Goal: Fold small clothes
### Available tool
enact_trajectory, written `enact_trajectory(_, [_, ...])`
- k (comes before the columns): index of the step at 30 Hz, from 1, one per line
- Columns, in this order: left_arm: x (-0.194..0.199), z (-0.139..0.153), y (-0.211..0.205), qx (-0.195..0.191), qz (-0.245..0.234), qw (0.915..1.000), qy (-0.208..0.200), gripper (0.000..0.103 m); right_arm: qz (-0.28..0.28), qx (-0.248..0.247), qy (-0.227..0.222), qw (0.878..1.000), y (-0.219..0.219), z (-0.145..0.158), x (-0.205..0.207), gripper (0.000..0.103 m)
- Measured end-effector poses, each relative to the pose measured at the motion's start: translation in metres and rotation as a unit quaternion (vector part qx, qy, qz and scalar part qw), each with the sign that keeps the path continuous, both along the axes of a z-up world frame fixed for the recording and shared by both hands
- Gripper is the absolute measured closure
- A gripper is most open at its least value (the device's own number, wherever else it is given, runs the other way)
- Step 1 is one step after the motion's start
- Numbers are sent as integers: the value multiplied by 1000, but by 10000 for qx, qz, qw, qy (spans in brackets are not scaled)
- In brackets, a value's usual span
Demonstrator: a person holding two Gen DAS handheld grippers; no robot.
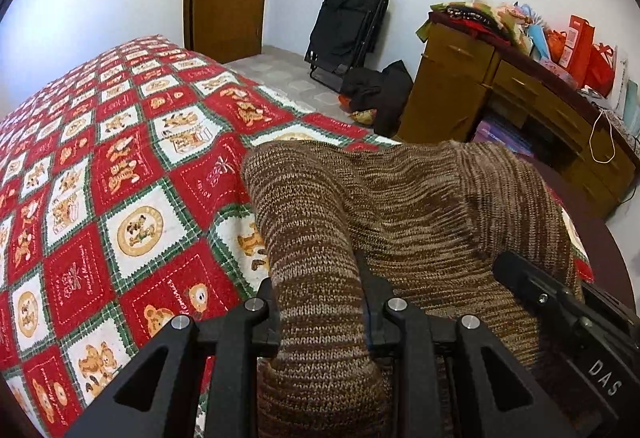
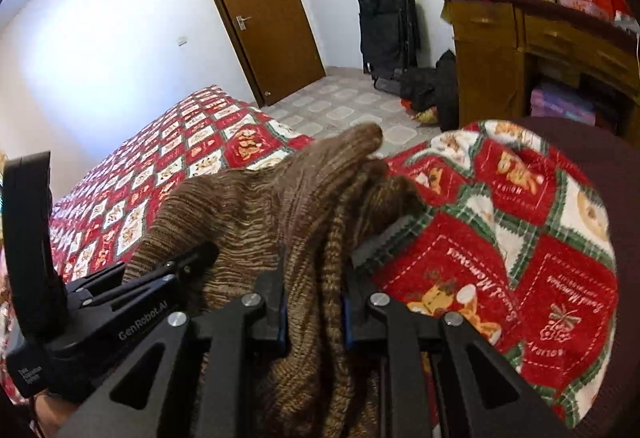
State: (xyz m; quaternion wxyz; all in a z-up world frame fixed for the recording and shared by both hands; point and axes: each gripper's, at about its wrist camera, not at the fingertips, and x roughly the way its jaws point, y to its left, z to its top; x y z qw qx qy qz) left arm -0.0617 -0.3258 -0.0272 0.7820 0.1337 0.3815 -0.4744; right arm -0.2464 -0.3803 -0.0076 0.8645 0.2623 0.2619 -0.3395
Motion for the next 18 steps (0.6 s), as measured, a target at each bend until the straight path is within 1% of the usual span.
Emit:
enact_trajectory(5, [3,-8,-1,29,19,9999,94,72,59,157,-72,9998,-3,-5,-2,80])
enact_trajectory(6, [6,-9,0,8,23,9999,171,72,59,237,-120,9996,-5,-6,-3,80])
enact_trajectory(8, [13,-11,4,-66,1,9989,467,70,69,444,-234,9987,-12,-9,-6,80])
enact_trajectory(10, [20,-10,12,-145,-36,9971,752,66,105,712,-379,9967,-18,-10,-12,79])
enact_trajectory(11, [20,-9,17,-166,-51,9965,817,64,169,761,-369,9963,-18,-9,-13,78])
enact_trajectory(12, [19,-7,23,-162,-64,9964,831,61,228,734,-318,9965,-17,-8,-14,74])
enact_trajectory(13, [17,-5,31,-161,-84,9966,802,59,270,693,-256,9969,-15,-7,-15,72])
enact_trajectory(15, [12,-1,46,-181,-71,9970,745,56,336,638,-153,9973,-11,-1,-18,58])
enact_trajectory(17, [9,2,61,-281,48,9961,830,54,363,460,-76,9983,-7,10,-22,56])
enact_trajectory(18, [9,1,69,-338,161,9947,959,53,366,244,-66,9990,-5,20,-24,56])
